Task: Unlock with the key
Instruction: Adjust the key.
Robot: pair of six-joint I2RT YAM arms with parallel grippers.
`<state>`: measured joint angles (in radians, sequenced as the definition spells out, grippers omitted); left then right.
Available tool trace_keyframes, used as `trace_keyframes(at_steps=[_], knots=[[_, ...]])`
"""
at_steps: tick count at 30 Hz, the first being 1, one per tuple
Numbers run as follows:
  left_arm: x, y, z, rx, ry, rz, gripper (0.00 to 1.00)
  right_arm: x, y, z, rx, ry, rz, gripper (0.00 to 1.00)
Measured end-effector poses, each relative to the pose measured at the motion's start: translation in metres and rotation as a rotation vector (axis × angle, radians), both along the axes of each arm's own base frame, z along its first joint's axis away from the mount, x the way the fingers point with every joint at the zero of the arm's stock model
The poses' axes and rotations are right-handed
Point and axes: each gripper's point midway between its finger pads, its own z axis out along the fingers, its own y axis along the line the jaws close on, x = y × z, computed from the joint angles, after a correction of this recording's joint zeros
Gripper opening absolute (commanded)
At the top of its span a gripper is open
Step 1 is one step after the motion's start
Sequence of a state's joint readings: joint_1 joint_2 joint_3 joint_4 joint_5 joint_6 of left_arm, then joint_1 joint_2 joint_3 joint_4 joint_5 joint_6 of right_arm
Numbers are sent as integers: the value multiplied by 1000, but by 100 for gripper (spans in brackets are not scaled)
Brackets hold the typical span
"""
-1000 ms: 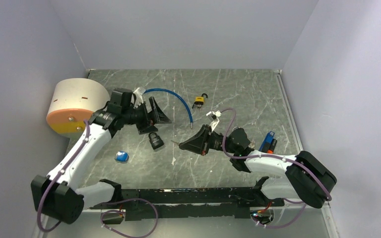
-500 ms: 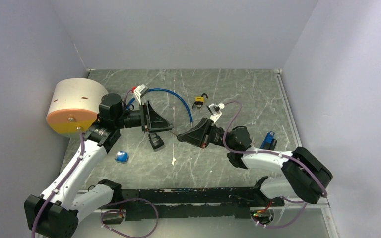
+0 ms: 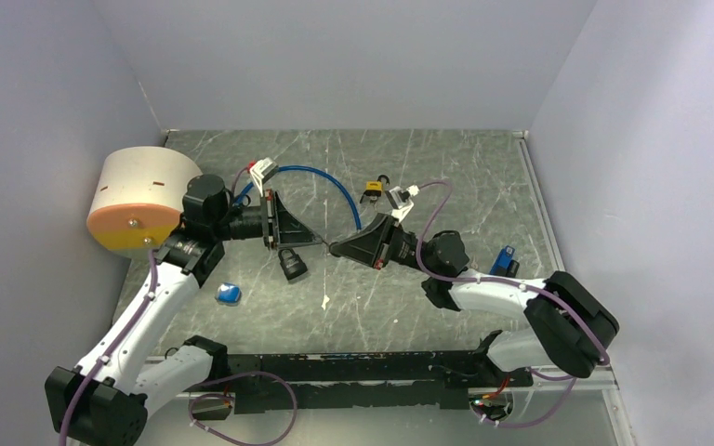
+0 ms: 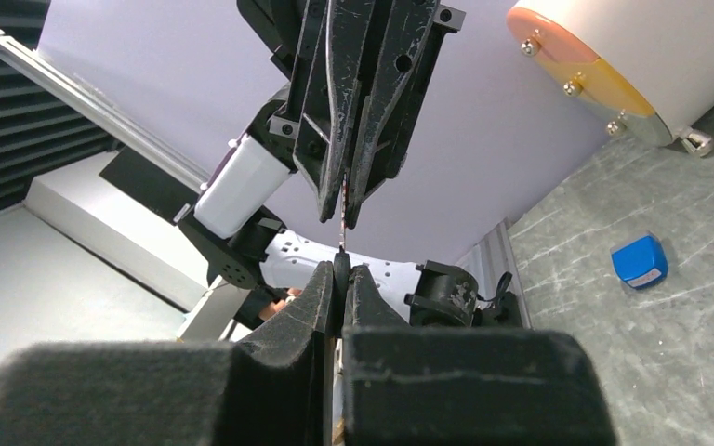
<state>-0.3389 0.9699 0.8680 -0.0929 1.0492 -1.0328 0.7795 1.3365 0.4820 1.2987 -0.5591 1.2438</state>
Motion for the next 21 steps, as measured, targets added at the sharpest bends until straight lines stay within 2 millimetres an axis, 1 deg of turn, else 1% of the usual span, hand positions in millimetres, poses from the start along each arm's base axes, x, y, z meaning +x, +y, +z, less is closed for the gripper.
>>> trace_keyframes(at_steps=[4,5,6,8,9,10,11,14,17,21], knots=[[3,0,0,3,-6,4,3,1,1,0,-8,13,4,0],[4,0,0,4,-8,5,3,2,1,-1,-11,15,3,3],[5,0,-1,5,-13,6,2,3,1,-1,-15,18,3,9],[7,-1,-1,5,-16,6,2,4,1,-1,-18,21,5,31],[7,-1,-1,4,-19,6,3,3,1,0,-18,23,8,41],[7,-1,-1,4,-18,4,2,3,2,0,-19,25,13,46],[7,-2,-1,3,-21,-2,3,3,2,1,-20,31,17,49],[5,-3,-1,10,-34,-22,2,4,0,0,-28,48,19,51],[3,-3,1,23,-52,-60,2,8,-6,1,-37,45,15,51],[1,-3,7,51,-83,-113,2,4,-12,0,-85,11,47,52]])
